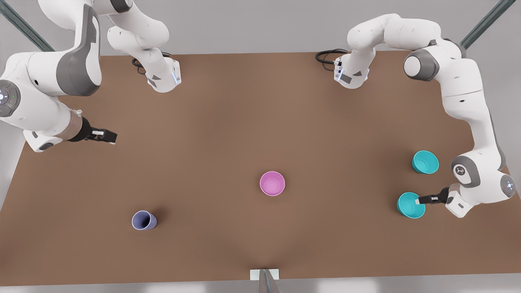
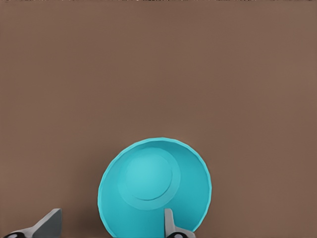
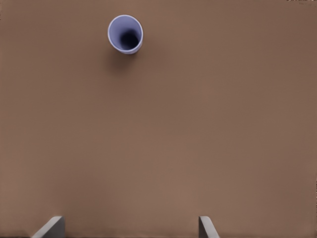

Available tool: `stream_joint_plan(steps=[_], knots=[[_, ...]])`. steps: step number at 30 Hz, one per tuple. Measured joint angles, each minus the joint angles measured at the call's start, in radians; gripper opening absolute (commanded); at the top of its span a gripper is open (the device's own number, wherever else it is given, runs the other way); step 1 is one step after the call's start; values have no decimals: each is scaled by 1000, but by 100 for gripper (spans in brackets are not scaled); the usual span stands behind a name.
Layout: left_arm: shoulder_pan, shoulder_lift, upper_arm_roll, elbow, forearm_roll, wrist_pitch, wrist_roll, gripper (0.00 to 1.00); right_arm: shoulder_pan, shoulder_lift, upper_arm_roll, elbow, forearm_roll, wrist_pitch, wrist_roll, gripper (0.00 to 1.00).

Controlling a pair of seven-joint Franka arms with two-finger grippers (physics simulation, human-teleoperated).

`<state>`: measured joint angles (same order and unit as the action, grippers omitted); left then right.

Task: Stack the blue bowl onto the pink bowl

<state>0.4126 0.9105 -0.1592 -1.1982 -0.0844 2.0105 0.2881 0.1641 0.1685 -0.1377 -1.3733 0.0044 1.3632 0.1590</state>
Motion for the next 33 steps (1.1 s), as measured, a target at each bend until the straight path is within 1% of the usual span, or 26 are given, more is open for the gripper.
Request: stream_joint_plan(steps=[4, 5, 6, 7, 8, 9, 11, 17, 19, 22, 25, 27, 28, 31, 33], knots=[[8, 33, 1, -17, -4, 31, 29, 100, 0, 0, 0, 0, 0, -8, -50, 100], [9, 41, 1, -18, -4, 36, 35, 97, 0, 0, 0, 0, 0, -9, -61, 100], [9, 49, 1, -18, -5, 41, 41, 90, 0, 0, 0, 0, 0, -10, -71, 100], [9, 56, 1, -19, -6, 44, 46, 54, 0, 0, 0, 0, 0, -11, -81, 100], [10, 59, 0, -19, -6, 47, 51, 39, 0, -1, 0, 0, 0, -12, -90, 100], [10, 59, 0, -19, -7, 49, 55, 32, 0, -3, 0, 0, -1, -13, -99, 100], [9, 59, 0, -19, -7, 52, 64, 21, 0, -7, 0, -1, 0, -15, -115, 100], [2, 55, -2, -18, -3, 44, 77, 21, 0, -5, 0, 0, -3, -17, -154, 100], [-41, 8, -1, -18, -15, 22, 63, 21, 0, -5, 0, 0, -3, -17, -165, 100], [-184, -79, -5, -4, -24, -49, -4, 21, 0, -4, 0, 0, -3, -17, -179, 100], [-411, -94, -8, 27, -26, -107, -99, 21, 0, -3, 0, 0, -3, -17, -192, 100], [-559, -80, -9, 72, -28, -131, -177, 21, 0, -2, 0, 1, -3, -17, -199, 100], [-607, -56, -12, 109, -30, -138, -219, 21, 0, -1, -1, 2, -3, -17, -203, 100], [-715, -3, -26, 151, -39, -143, -346, 21, 2, 2, -1, 4, -3, -17, -212, 100], [-749, 17, -28, 157, -42, -133, -426, 21, 2, 3, -2, 4, -3, -17, -217, 100]])
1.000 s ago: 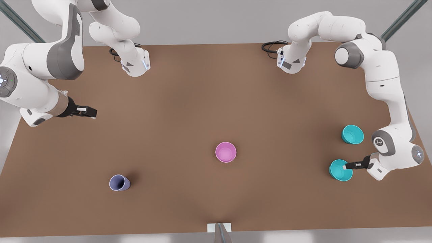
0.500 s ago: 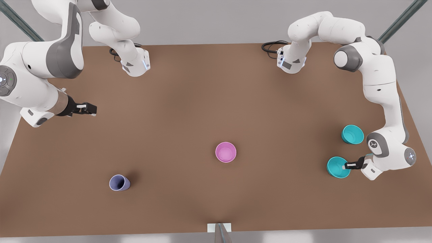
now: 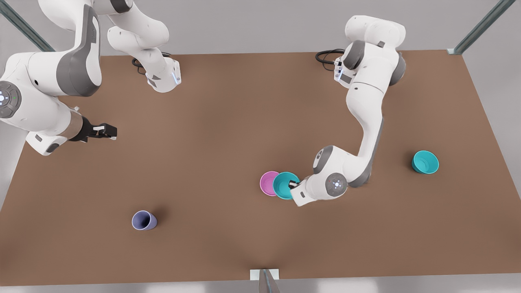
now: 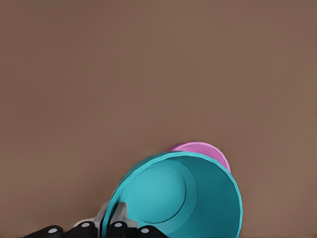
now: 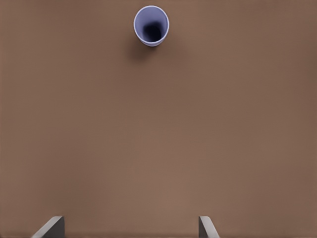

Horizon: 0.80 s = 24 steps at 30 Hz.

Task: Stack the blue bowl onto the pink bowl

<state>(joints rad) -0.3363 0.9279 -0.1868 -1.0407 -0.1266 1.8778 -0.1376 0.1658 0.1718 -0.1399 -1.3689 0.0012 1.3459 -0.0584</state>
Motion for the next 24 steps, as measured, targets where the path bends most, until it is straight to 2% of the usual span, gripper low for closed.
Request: stream_joint_plan(steps=[11, 24], knots=[[-62, 12, -3, -18, -32, 10, -329, 21, 1, 1, -1, -3, 1, 0, -21, 100], [-65, 25, -3, -40, -34, 1, -531, 21, 1, 4, -1, -3, 3, 2, -33, 100]])
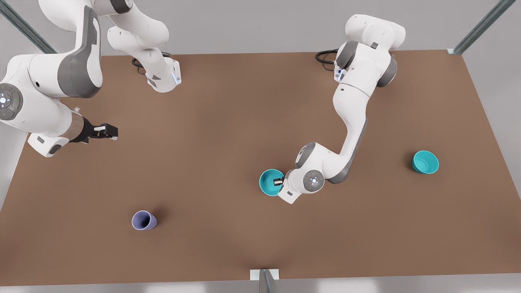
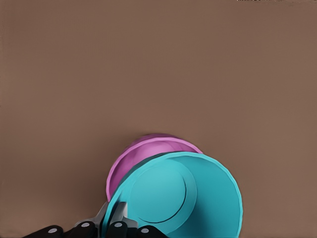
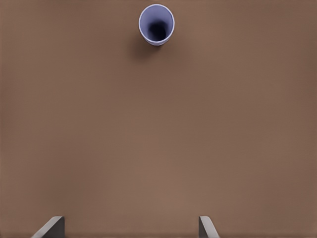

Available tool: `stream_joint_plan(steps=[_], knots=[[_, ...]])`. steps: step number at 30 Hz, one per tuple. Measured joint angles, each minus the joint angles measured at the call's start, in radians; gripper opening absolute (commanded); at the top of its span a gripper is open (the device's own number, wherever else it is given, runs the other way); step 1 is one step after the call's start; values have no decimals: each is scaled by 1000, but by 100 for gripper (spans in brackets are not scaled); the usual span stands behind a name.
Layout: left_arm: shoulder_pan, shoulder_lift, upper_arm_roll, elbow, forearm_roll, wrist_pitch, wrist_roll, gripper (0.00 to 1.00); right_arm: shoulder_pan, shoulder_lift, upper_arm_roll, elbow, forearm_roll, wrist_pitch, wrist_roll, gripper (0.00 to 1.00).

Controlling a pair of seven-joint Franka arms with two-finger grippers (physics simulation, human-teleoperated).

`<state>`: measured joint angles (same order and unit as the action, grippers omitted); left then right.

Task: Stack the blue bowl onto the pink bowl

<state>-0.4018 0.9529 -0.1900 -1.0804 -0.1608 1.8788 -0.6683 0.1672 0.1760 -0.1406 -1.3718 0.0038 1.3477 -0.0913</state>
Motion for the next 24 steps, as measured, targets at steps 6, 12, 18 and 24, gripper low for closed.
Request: stream_joint_plan(steps=[6, 12, 18, 24], knots=[[0, 3, 0, 0, -2, 2, -53, 92, 0, 1, 0, 0, 0, 0, -2, 100], [61, -110, 4, -45, 1, -58, -70, 100, 0, 3, 0, 0, 0, 0, -4, 100], [214, -473, 5, 21, 193, -398, -57, 100, 0, 5, 0, 0, 1, 0, -6, 100], [285, -711, 37, -237, 288, -503, 153, 100, 0, 6, 0, 0, 0, 1, -8, 100]])
